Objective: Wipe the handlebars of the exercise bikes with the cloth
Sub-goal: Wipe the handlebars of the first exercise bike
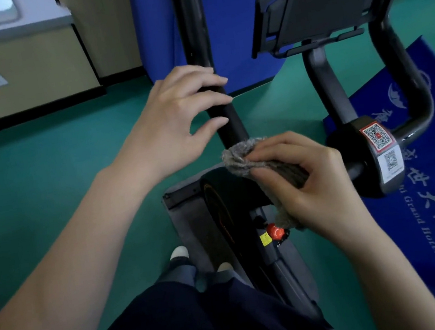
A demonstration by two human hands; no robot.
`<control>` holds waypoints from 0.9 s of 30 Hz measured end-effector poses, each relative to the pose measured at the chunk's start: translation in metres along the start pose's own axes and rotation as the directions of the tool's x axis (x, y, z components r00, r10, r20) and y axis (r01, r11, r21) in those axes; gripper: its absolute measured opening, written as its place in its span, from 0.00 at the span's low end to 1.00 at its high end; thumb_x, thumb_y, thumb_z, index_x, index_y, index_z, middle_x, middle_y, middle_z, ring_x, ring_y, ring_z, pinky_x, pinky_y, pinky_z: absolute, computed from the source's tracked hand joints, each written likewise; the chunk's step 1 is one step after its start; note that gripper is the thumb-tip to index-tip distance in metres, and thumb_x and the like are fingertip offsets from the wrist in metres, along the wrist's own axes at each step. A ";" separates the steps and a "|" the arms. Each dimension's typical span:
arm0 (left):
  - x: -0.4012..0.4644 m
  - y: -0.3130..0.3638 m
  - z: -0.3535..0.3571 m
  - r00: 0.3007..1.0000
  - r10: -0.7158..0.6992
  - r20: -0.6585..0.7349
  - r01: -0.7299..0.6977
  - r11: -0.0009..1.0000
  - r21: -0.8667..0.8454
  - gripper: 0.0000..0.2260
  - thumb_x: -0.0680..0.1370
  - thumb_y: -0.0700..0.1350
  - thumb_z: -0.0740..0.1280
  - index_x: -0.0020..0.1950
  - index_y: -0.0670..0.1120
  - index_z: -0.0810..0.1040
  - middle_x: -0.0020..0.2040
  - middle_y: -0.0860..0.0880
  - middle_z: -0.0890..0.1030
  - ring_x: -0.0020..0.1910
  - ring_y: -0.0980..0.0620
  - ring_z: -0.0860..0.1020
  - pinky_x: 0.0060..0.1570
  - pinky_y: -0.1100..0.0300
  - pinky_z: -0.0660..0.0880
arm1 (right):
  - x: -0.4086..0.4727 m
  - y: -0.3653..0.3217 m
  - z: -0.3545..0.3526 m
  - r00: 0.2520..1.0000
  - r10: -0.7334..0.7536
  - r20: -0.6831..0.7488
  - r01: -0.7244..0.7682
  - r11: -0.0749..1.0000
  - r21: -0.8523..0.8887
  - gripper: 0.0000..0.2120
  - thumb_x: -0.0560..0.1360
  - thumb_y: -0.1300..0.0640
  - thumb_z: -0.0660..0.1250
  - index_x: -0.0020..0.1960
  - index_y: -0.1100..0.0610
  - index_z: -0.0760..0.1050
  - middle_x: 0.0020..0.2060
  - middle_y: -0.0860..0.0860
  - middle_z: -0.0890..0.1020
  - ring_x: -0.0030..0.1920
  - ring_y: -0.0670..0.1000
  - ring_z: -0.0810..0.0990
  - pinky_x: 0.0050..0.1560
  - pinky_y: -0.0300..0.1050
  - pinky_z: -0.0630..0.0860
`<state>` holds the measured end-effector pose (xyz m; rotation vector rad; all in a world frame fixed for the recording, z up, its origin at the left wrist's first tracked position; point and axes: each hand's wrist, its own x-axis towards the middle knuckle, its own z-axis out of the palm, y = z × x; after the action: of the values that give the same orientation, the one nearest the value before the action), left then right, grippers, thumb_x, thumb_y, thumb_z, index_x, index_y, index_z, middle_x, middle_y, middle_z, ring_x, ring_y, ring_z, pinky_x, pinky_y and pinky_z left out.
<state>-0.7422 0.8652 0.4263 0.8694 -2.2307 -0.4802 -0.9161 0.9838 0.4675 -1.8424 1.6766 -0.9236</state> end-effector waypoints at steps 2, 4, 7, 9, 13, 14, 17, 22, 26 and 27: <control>-0.002 0.007 0.003 1.000 0.003 -0.026 -0.002 0.999 0.037 0.11 0.75 0.46 0.69 0.55 0.45 0.82 0.60 0.49 0.78 0.65 0.46 0.71 0.60 0.42 0.68 | -0.009 0.002 -0.002 1.000 -0.002 -0.012 0.002 1.000 -0.026 0.06 0.71 0.66 0.72 0.47 0.59 0.83 0.46 0.49 0.82 0.49 0.42 0.80 0.53 0.35 0.74; -0.004 0.017 0.008 0.999 0.008 -0.037 -0.006 0.998 0.065 0.11 0.75 0.48 0.69 0.55 0.46 0.82 0.59 0.50 0.79 0.64 0.46 0.71 0.60 0.47 0.66 | -0.017 0.006 -0.005 0.999 -0.002 -0.040 0.001 0.999 -0.042 0.06 0.71 0.66 0.72 0.47 0.58 0.83 0.45 0.48 0.81 0.48 0.41 0.79 0.52 0.32 0.73; -0.010 0.036 0.018 1.000 -0.003 -0.005 0.004 0.998 0.055 0.11 0.74 0.49 0.69 0.54 0.47 0.82 0.56 0.52 0.80 0.63 0.48 0.72 0.60 0.52 0.63 | -0.028 0.015 -0.015 0.997 0.029 -0.078 -0.035 0.996 -0.078 0.07 0.71 0.66 0.72 0.47 0.58 0.83 0.45 0.49 0.82 0.48 0.43 0.80 0.51 0.32 0.73; -0.014 0.048 0.025 1.000 -0.020 0.016 0.019 0.999 0.043 0.10 0.74 0.50 0.69 0.52 0.47 0.83 0.54 0.53 0.81 0.62 0.49 0.73 0.60 0.52 0.63 | -0.034 0.022 -0.023 0.994 0.049 -0.101 -0.062 0.989 -0.133 0.07 0.70 0.66 0.73 0.48 0.59 0.83 0.44 0.50 0.82 0.47 0.47 0.81 0.50 0.35 0.75; -0.020 0.060 0.032 0.997 -0.073 -0.009 0.074 0.996 0.044 0.09 0.74 0.48 0.68 0.51 0.47 0.83 0.54 0.53 0.80 0.62 0.50 0.72 0.62 0.52 0.63 | -0.036 0.033 -0.038 0.994 0.069 -0.082 -0.084 0.977 -0.196 0.06 0.70 0.65 0.73 0.47 0.60 0.83 0.44 0.50 0.82 0.43 0.47 0.80 0.45 0.34 0.74; -0.022 0.061 0.032 0.996 -0.090 -0.025 0.091 0.995 0.041 0.09 0.75 0.48 0.68 0.52 0.46 0.83 0.55 0.52 0.80 0.63 0.50 0.71 0.62 0.51 0.64 | -0.035 0.035 -0.042 0.991 0.109 -0.072 -0.120 0.980 -0.162 0.06 0.71 0.64 0.72 0.48 0.59 0.83 0.43 0.49 0.82 0.40 0.47 0.80 0.41 0.34 0.74; -0.026 0.062 0.029 0.991 -0.120 -0.057 0.124 0.991 0.060 0.10 0.75 0.46 0.68 0.54 0.44 0.82 0.58 0.52 0.78 0.64 0.49 0.70 0.63 0.47 0.65 | -0.020 0.040 -0.049 0.967 0.242 -0.075 -0.242 0.970 0.018 0.05 0.73 0.58 0.71 0.48 0.55 0.82 0.39 0.44 0.79 0.34 0.47 0.80 0.37 0.33 0.70; -0.029 0.059 0.025 0.988 -0.142 -0.058 0.148 0.981 0.127 0.12 0.76 0.46 0.67 0.58 0.44 0.79 0.60 0.52 0.78 0.65 0.49 0.70 0.62 0.49 0.65 | 0.024 0.029 -0.023 0.980 0.197 -0.029 -0.198 0.980 -0.011 0.07 0.74 0.58 0.69 0.51 0.56 0.83 0.41 0.46 0.83 0.42 0.39 0.79 0.44 0.25 0.72; -0.029 0.057 0.025 0.987 -0.149 -0.066 0.156 0.981 0.112 0.12 0.77 0.45 0.66 0.59 0.44 0.79 0.60 0.53 0.78 0.65 0.50 0.70 0.62 0.48 0.66 | 0.030 0.027 -0.015 0.969 0.210 0.127 -0.207 0.978 -0.038 0.06 0.75 0.58 0.67 0.47 0.56 0.83 0.36 0.45 0.83 0.40 0.37 0.79 0.38 0.23 0.71; -0.029 0.057 0.025 0.987 -0.149 -0.066 0.155 0.982 0.104 0.11 0.77 0.45 0.67 0.58 0.44 0.80 0.60 0.52 0.78 0.64 0.49 0.71 0.62 0.46 0.67 | 0.027 0.028 -0.017 0.968 0.206 0.146 -0.201 0.978 -0.049 0.07 0.75 0.57 0.67 0.45 0.57 0.83 0.35 0.48 0.84 0.41 0.41 0.80 0.38 0.28 0.73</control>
<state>-0.7698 0.9279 0.4263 1.1024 -2.1633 -0.4014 -0.9463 0.9547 0.4623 -1.6769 1.7571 -0.6587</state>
